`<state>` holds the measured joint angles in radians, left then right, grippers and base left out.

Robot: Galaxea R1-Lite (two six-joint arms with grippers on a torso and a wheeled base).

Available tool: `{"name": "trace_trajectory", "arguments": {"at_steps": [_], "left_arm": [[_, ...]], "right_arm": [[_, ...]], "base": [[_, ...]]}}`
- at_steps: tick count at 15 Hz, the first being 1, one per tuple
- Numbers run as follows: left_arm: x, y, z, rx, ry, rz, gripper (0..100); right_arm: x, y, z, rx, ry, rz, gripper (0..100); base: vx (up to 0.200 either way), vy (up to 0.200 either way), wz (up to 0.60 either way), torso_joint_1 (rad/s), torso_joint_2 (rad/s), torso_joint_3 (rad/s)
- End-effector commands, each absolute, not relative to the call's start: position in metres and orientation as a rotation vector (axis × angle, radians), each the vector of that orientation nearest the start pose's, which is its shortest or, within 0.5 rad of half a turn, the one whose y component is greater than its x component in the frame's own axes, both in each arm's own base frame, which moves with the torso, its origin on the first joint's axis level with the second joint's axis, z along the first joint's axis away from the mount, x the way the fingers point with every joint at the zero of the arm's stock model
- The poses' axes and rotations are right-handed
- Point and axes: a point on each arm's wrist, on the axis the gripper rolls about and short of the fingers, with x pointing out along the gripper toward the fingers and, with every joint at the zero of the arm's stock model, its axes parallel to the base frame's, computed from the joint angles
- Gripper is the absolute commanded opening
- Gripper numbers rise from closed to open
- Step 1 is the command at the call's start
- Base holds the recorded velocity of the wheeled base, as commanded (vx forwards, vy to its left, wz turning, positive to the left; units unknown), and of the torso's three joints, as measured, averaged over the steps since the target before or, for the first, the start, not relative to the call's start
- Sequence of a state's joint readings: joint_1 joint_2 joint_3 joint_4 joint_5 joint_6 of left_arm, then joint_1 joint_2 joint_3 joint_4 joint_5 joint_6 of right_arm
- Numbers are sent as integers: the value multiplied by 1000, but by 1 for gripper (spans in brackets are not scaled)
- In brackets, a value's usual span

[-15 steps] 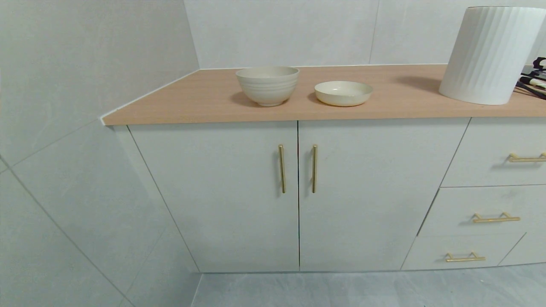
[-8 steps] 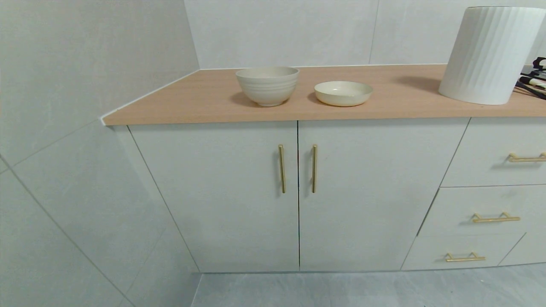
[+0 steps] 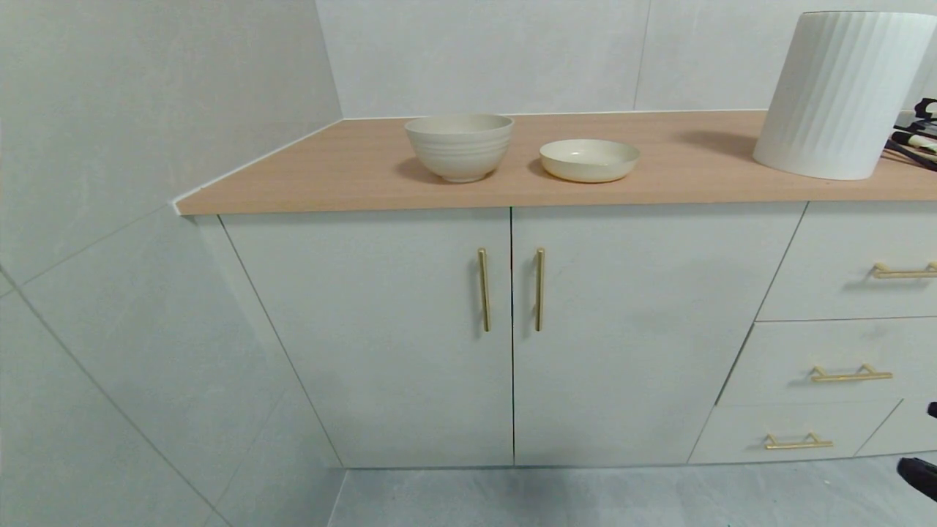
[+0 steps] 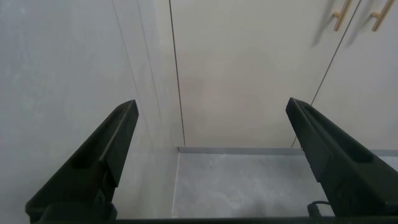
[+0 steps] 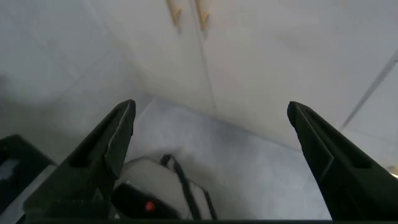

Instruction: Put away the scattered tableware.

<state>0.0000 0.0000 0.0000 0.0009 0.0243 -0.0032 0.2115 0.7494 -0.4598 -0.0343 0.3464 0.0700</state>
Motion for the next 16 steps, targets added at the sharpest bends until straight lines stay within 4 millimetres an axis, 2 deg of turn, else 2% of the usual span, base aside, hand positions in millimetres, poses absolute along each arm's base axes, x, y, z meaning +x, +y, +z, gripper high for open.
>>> {"name": "trace_trajectory", "arguments": {"at_steps": [1,4,9,13,16], "left_arm": [[-23,1,75,-3,0,25,100],[-23,1,75,-5,0,25,100],[-23,1,75,-5,1,25,100],[-23,1,75,-5,1,25,100],[-23,1,75,-5,0,25,100]], "right_arm": [[112,40,192,80,407,605,100],[164,64,186,75,383,657,100],[236,106,188,64,382,720,100],[270,138,194,56,357,779,100],[295,161,185,52,371,807,100]], "base": [[0,0,0,0,0,0],[0,0,0,0,0,0],[0,0,0,0,0,0],[0,0,0,0,0,0],[0,0,0,0,0,0]]}}
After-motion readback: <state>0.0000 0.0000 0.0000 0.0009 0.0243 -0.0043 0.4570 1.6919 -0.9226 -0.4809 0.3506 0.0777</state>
